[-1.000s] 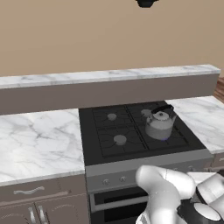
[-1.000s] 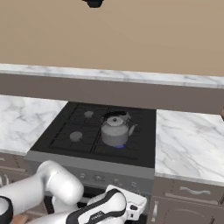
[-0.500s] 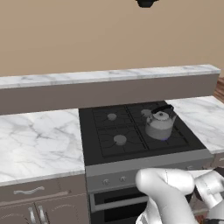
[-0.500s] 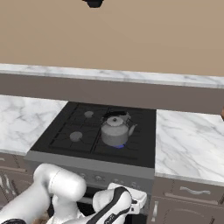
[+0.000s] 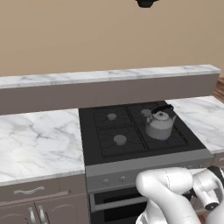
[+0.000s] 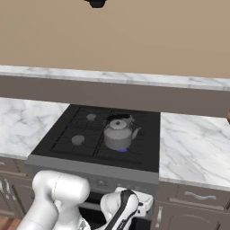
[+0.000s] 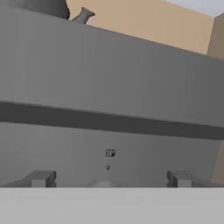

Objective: The kettle is done boiling. Turn off the stove, then wait for 300 timesteps before moving the kettle to the dining table.

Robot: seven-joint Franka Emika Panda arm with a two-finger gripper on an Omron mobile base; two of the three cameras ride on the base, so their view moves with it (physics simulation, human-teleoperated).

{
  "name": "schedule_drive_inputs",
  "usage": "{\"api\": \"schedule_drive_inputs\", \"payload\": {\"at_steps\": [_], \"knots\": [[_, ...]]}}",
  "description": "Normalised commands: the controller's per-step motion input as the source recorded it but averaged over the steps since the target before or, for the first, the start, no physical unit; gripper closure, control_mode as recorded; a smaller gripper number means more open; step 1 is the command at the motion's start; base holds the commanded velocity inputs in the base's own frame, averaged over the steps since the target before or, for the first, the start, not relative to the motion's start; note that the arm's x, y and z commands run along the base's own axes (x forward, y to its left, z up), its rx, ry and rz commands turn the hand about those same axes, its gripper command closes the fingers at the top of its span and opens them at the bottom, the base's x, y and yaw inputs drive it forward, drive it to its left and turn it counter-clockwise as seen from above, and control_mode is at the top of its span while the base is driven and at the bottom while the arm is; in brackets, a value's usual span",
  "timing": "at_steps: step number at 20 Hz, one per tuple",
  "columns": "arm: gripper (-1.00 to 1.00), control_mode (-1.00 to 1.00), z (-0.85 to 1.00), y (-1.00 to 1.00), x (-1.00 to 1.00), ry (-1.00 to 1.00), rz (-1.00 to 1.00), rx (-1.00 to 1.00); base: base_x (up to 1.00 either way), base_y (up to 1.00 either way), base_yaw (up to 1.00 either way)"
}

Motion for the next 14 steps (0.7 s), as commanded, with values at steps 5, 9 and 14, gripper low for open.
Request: {"api": "schedule_drive_inputs", "payload": {"at_steps": [5, 9, 14], "knots": [[-1.00, -1.00, -0.27, -0.18, 0.15, 0.00, 0.00, -0.02, 0.00, 0.00, 0.00], [-1.00, -1.00, -0.29, -0.11, 0.11, 0.00, 0.00, -0.02, 0.00, 0.00, 0.00], [-1.00, -1.00, -0.30, -0.13, 0.02, 0.00, 0.00, 0.00, 0.00, 0.00, 0.00]]}}
